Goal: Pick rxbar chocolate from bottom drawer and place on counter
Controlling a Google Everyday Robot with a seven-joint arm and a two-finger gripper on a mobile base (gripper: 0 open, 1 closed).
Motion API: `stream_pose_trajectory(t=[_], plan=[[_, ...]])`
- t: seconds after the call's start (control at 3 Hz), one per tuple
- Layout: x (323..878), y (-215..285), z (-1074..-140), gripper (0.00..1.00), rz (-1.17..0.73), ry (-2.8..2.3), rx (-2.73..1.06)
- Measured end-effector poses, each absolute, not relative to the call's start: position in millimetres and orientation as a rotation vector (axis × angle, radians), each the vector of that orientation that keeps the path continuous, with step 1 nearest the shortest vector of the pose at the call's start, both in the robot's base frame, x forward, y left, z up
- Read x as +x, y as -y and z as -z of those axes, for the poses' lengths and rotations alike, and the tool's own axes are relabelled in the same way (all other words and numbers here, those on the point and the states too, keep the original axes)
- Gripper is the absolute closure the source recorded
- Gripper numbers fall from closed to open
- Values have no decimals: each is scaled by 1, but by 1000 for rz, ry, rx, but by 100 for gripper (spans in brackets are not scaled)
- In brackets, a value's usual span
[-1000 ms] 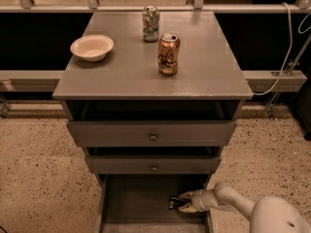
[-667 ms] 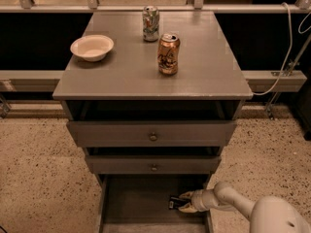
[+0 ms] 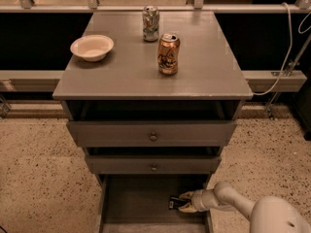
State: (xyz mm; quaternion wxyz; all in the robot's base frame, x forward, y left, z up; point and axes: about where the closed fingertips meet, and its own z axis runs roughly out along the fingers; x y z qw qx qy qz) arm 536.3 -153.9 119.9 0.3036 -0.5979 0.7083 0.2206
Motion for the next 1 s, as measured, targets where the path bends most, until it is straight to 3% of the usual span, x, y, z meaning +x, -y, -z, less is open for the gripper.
stream_pose_trajectory(t=[1.0], plan=[[536, 154, -120, 100, -584, -1877, -1584]])
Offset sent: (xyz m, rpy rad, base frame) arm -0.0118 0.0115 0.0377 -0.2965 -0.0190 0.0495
